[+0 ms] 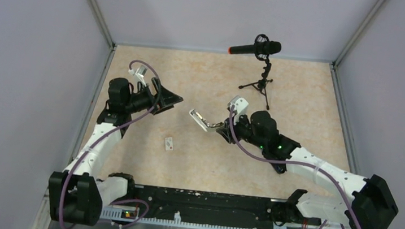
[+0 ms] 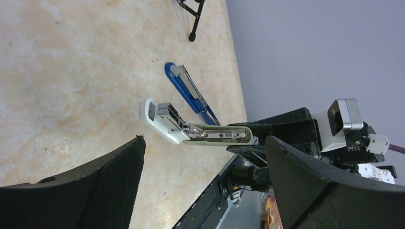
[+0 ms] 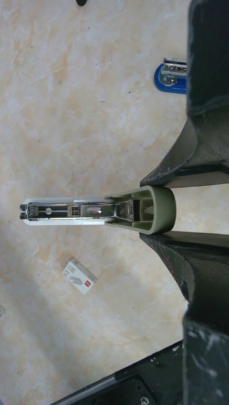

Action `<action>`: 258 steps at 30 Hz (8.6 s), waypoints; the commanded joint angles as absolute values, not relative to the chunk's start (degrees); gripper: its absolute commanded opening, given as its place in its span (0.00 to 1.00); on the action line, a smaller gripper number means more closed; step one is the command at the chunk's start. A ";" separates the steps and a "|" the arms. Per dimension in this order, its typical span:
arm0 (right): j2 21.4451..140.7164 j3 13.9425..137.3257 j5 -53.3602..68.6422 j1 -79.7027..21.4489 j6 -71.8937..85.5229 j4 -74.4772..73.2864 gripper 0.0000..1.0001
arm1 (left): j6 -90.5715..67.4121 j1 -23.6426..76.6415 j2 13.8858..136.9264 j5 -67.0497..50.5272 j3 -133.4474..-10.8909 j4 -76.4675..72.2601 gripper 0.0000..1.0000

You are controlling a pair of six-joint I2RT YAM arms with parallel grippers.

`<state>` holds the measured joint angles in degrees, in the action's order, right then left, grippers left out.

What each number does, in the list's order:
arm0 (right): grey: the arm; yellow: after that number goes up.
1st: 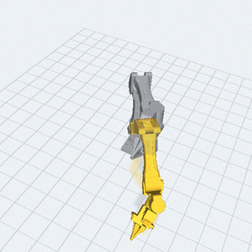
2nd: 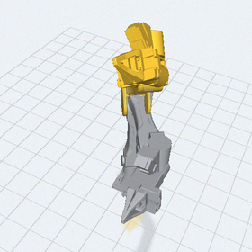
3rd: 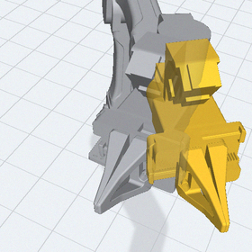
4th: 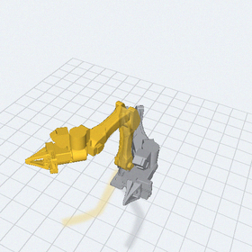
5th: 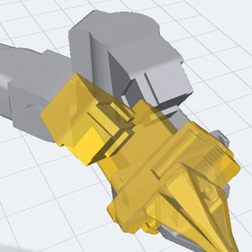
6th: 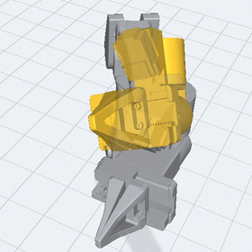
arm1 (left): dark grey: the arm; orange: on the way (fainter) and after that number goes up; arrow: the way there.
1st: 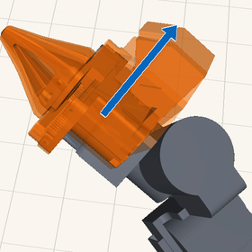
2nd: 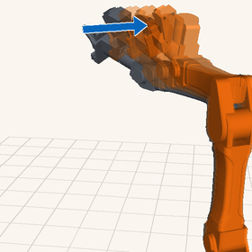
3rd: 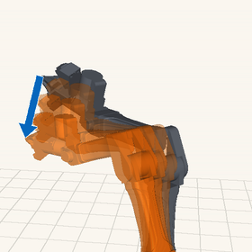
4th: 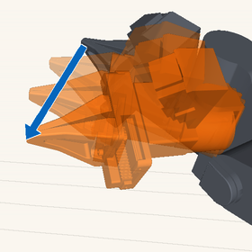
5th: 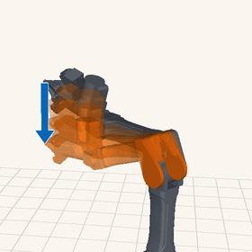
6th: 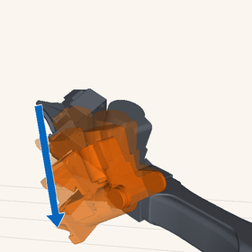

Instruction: Load the staples into the stapler

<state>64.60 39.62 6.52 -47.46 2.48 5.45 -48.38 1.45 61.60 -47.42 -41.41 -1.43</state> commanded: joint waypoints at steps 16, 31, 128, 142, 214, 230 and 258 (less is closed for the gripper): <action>79.71 57.93 13.30 -41.88 -14.14 -5.99 0.00 | -25.40 1.90 51.86 -32.87 -40.88 15.01 0.99; 98.74 74.15 25.25 -36.83 -31.49 -10.59 0.00 | -19.98 6.24 48.13 -26.49 -40.15 18.10 0.99; 49.92 39.74 13.09 -37.53 4.74 6.55 0.82 | -37.53 13.43 69.55 -25.92 -29.73 10.23 0.97; 50.10 39.73 12.28 -37.48 10.43 5.84 0.81 | -48.23 23.47 68.87 -28.68 -28.27 -2.00 0.91; 74.85 32.29 24.89 -38.85 39.79 21.02 0.43 | -16.14 35.93 69.17 -9.00 -33.81 6.55 0.63; 68.02 29.57 20.96 -38.22 37.25 15.56 0.55 | -11.32 43.47 78.67 -1.86 -37.43 6.18 0.70; 72.15 30.61 24.44 -32.95 38.34 13.79 0.53 | -10.31 54.51 85.75 10.18 -40.89 7.50 0.49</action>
<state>74.32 29.91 25.12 -33.56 38.81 13.58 -10.50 53.30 84.88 5.98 -39.24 6.28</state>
